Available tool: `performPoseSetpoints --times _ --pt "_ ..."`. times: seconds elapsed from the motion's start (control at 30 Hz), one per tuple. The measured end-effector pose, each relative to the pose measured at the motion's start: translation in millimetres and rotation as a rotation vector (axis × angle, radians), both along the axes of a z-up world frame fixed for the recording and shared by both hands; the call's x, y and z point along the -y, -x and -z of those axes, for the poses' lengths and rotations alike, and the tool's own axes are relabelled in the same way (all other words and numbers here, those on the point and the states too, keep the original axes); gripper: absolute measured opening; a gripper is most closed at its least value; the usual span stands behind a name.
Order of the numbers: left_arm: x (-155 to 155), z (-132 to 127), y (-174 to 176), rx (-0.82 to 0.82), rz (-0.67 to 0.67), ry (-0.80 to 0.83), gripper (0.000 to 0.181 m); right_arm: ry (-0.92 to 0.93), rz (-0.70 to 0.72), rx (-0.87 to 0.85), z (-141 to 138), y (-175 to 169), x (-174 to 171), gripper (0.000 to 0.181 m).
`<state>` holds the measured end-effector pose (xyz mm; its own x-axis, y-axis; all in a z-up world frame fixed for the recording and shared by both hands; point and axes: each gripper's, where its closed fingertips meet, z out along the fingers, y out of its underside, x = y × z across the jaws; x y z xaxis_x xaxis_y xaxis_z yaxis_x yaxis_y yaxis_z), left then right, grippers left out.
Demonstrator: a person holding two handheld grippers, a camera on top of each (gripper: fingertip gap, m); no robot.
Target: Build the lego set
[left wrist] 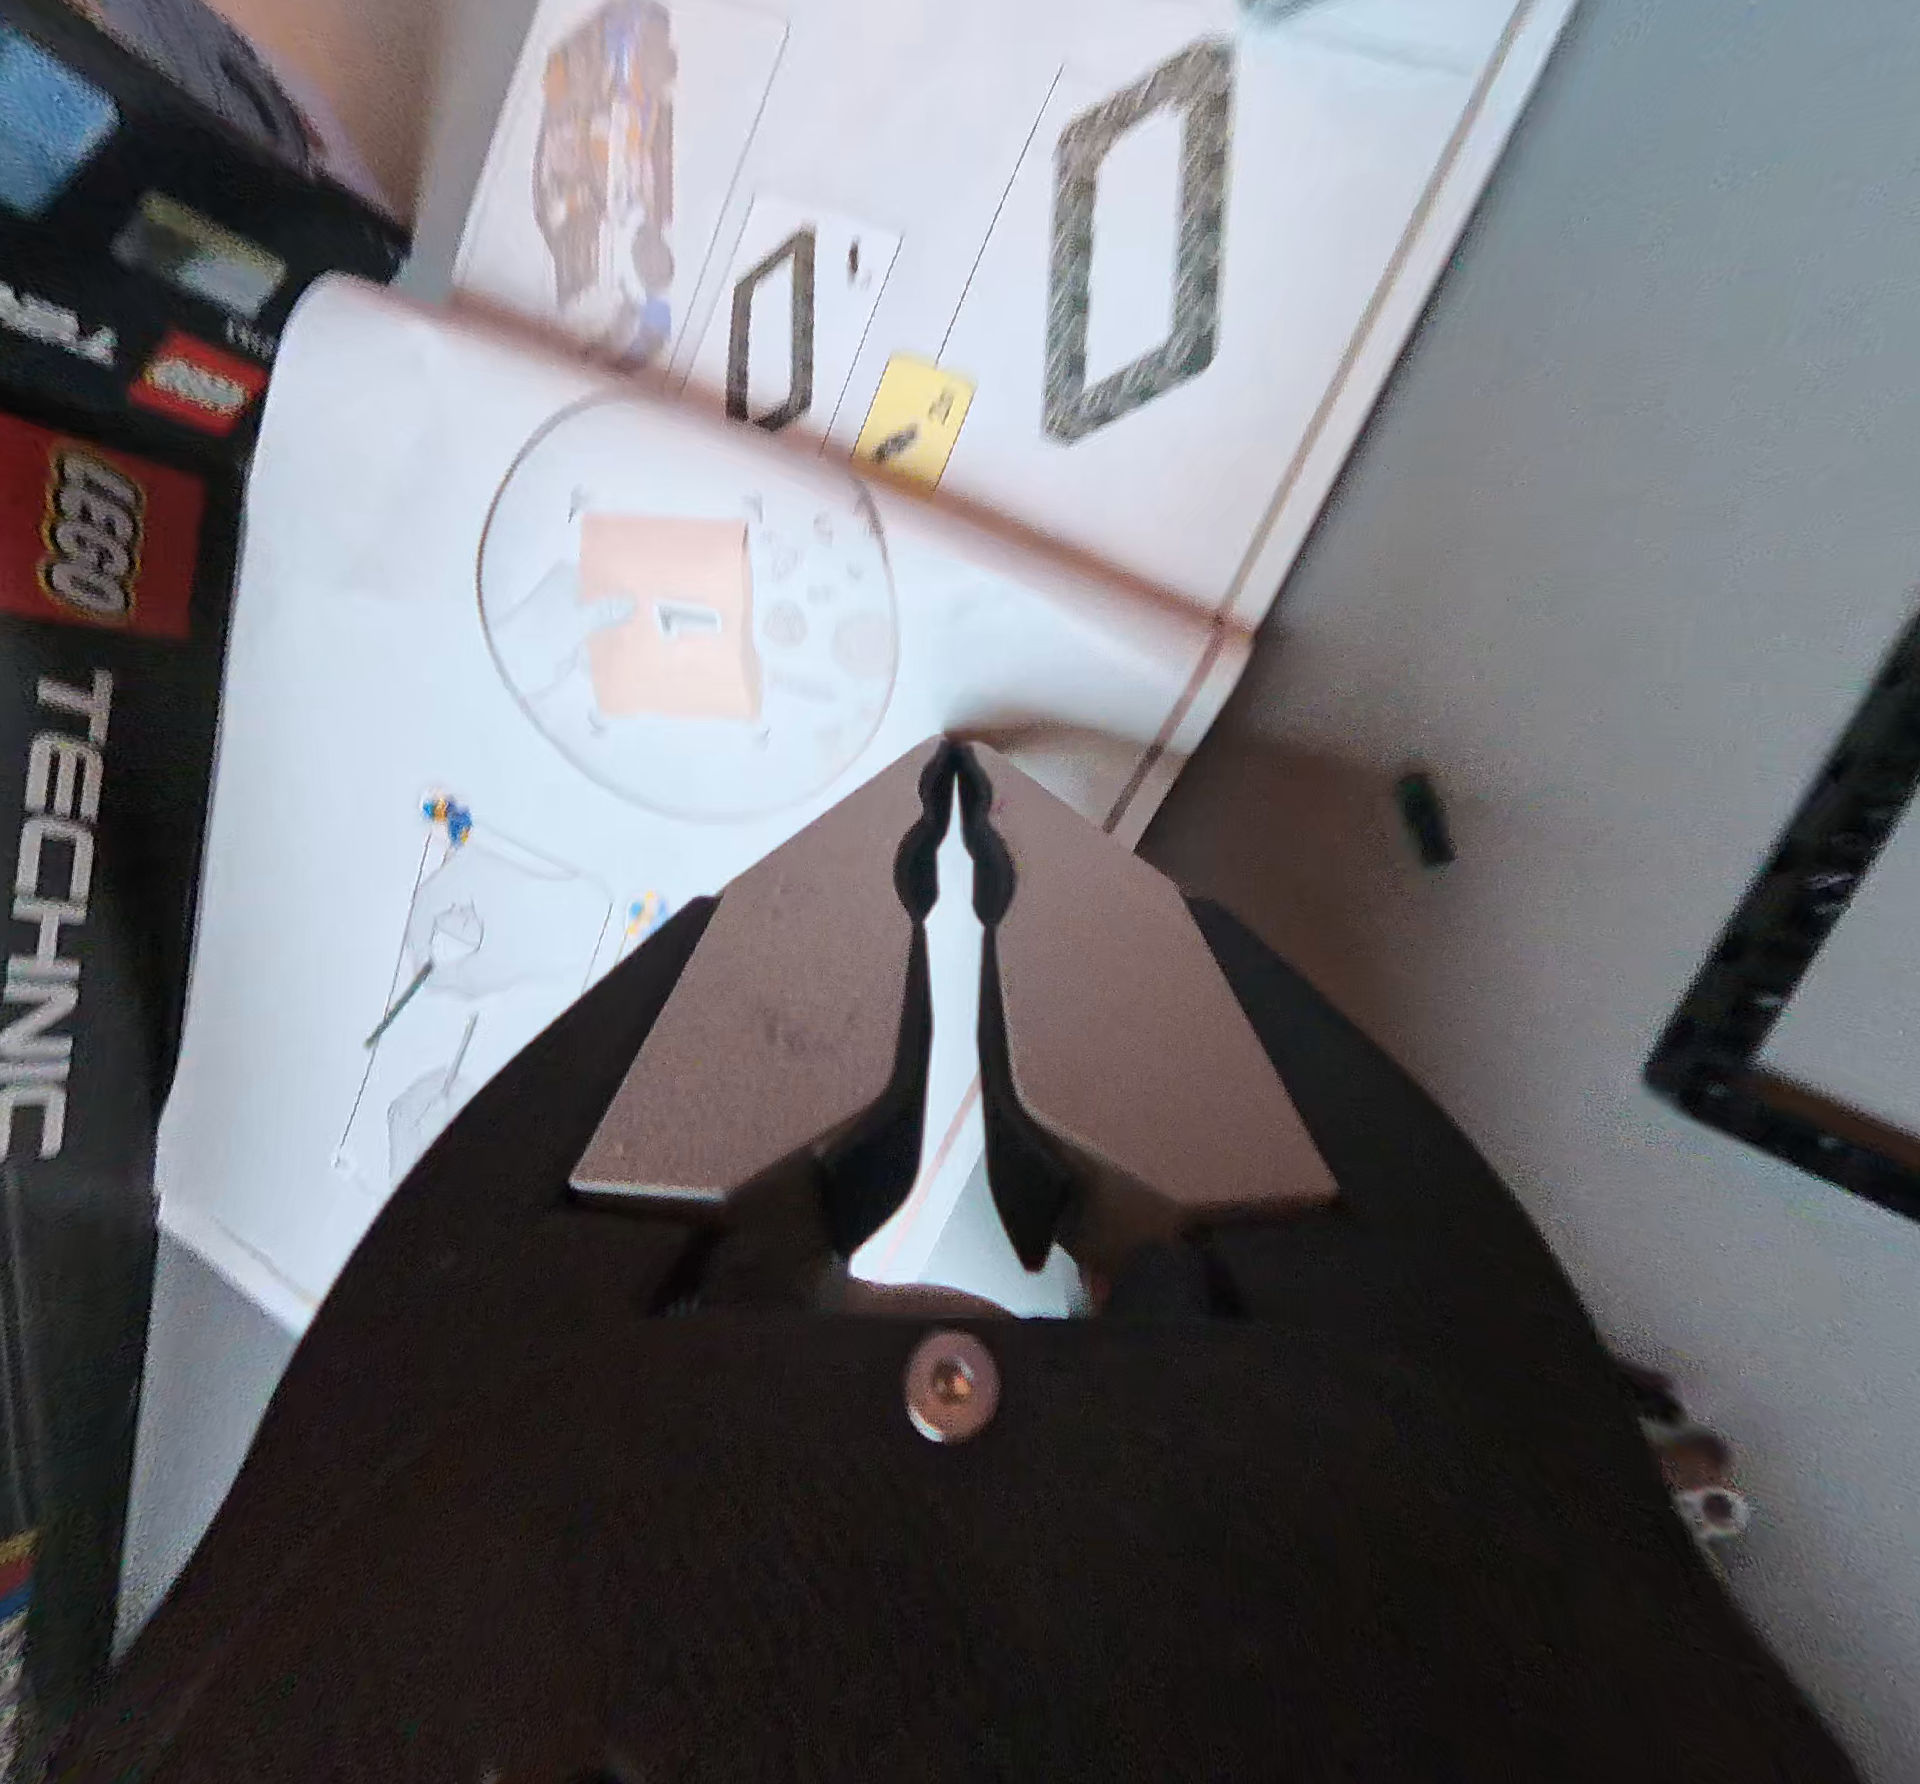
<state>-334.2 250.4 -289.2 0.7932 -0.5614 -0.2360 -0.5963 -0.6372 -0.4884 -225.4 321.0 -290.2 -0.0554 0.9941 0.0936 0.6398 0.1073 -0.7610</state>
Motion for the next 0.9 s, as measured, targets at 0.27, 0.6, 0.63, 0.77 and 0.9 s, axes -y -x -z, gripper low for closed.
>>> performPoseSetpoints --times 0.27,0.6,0.63,0.77,0.9 --pt "7.3 8.7 12.6 0.065 -0.067 0.013 0.0 0.001 -0.002 0.008 2.0 -0.8 -1.0 0.0" --pt "13.5 8.5 36.9 0.016 -0.139 0.041 0.0 0.037 0.014 0.012 2.7 -5.2 -5.6 0.0" --pt "13.4 8.5 36.9 0.013 -0.139 0.04 0.0 0.043 0.015 0.012 2.6 -5.4 -5.9 0.0" --pt "12.9 8.4 38.7 -0.002 -0.15 0.047 0.0 0.058 0.016 0.012 2.5 -5.9 -6.1 0.0" --pt "-2.9 -10.3 24.8 -0.01 -0.134 -0.012 0.0 0.059 0.016 0.012 2.5 -5.9 -6.3 0.0"
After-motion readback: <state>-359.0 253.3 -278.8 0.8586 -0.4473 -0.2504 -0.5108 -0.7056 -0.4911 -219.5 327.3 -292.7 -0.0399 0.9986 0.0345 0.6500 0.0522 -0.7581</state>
